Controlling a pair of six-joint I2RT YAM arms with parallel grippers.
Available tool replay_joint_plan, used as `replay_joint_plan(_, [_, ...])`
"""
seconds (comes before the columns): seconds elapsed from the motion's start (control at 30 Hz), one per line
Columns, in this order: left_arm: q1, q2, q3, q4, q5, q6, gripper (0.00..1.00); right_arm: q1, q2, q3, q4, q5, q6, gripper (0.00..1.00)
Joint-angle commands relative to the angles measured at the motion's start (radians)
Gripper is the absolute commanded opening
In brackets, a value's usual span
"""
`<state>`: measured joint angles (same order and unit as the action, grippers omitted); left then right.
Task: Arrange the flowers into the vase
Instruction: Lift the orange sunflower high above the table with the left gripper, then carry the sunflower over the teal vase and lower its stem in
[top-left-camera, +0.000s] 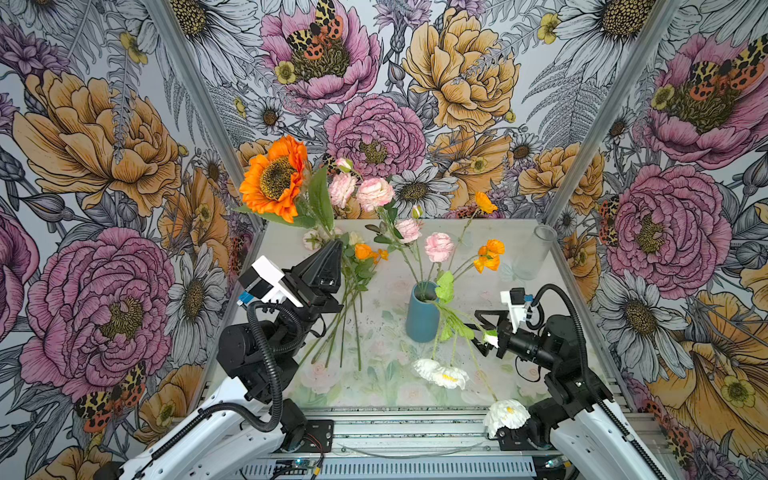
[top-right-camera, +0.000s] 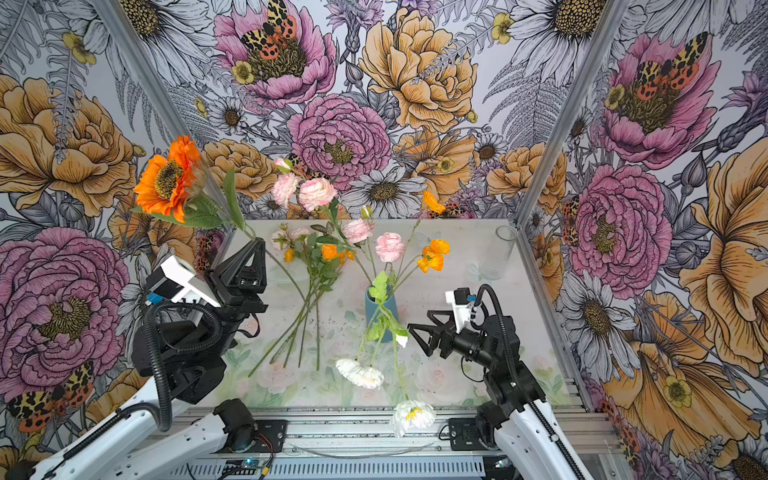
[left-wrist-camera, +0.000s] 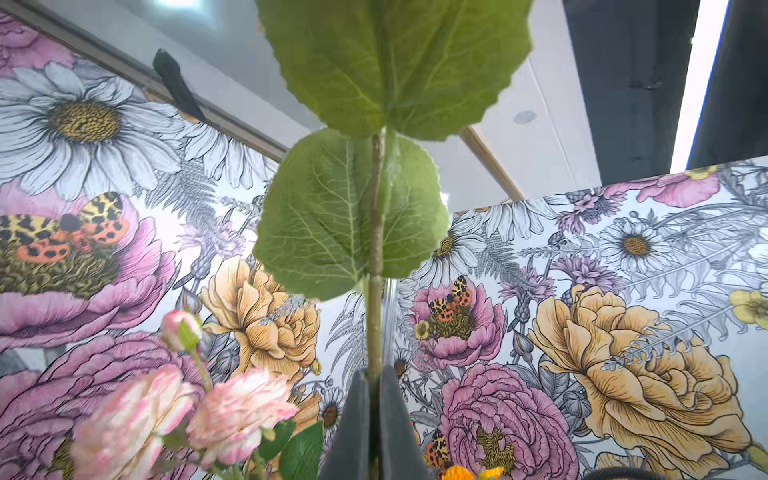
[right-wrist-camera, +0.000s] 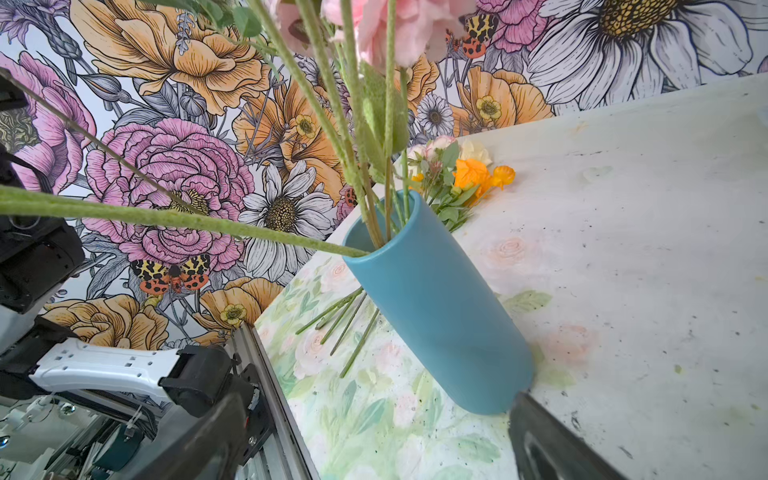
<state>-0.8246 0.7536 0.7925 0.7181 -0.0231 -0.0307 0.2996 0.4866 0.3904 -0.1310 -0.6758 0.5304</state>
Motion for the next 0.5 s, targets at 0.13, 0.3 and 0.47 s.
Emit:
replay_joint_plan(0.13, [-0.121, 0.214, 0.056, 0.323, 0.068, 0.209, 0.0, -0.005, -0.008, 0.014, 0.013, -0.034, -0.035, 1.0])
replay_joint_plan(0.3, [-0.135, 0.36, 0.097, 0.478, 0.056, 0.213, 0.0, -0.004, -0.008, 0.016, 0.014, -0.047, -0.043, 1.0])
replay_joint_plan(0.47, [-0.143, 0.482, 0.108, 0.641, -0.014, 0.156, 0.0, -0.003, 0.002, 0.028, 0.015, -0.06, -0.053, 0.99])
